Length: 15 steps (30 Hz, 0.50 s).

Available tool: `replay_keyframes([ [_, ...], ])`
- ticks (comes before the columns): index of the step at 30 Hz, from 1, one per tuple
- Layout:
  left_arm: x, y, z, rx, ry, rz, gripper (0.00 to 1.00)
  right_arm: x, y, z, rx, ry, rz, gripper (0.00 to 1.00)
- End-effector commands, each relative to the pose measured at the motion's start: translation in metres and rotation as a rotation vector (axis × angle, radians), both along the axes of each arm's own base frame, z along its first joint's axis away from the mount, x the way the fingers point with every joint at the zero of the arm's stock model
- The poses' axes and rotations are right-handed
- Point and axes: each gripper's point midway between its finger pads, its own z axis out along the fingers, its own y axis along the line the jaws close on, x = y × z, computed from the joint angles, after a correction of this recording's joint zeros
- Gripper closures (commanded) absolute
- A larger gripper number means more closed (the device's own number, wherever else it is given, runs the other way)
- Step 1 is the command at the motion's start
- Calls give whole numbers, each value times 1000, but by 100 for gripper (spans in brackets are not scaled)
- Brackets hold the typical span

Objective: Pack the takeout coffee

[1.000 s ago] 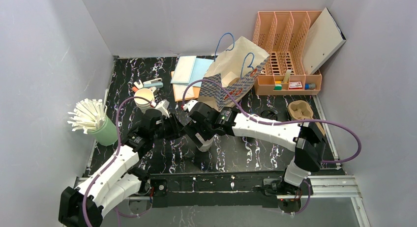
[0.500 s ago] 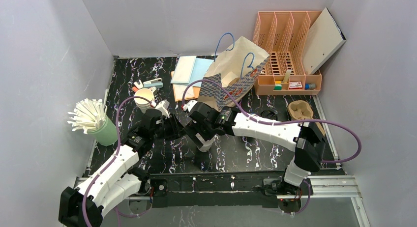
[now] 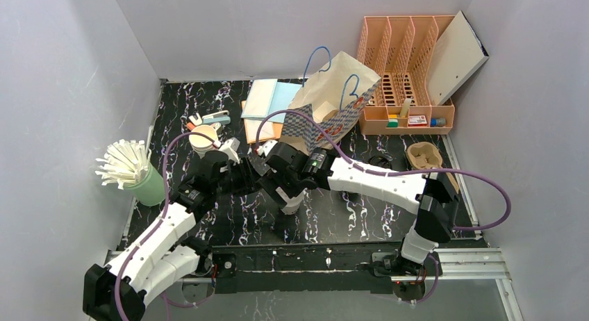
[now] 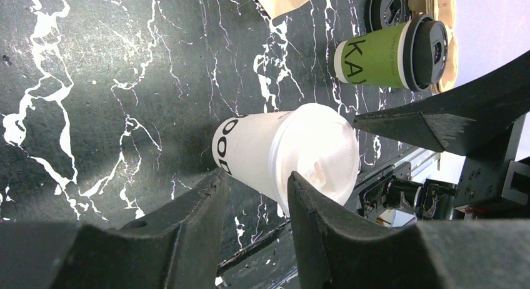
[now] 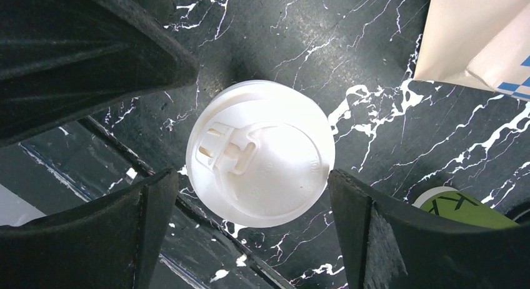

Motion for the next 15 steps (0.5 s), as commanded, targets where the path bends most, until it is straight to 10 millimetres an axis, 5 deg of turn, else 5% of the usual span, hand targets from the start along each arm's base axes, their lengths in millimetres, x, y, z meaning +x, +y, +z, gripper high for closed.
replay_keyframes([
  [1,2,-4,17,-3,-41,-37,59,5,7,26,51,-44,-9,2],
  [11,10,-7,38,54,-176,-148,34,11,-25,62,213,-84,-181,3],
  [15,11,-12,43,95,-239,-249,3,13,-49,71,347,-25,-293,7],
])
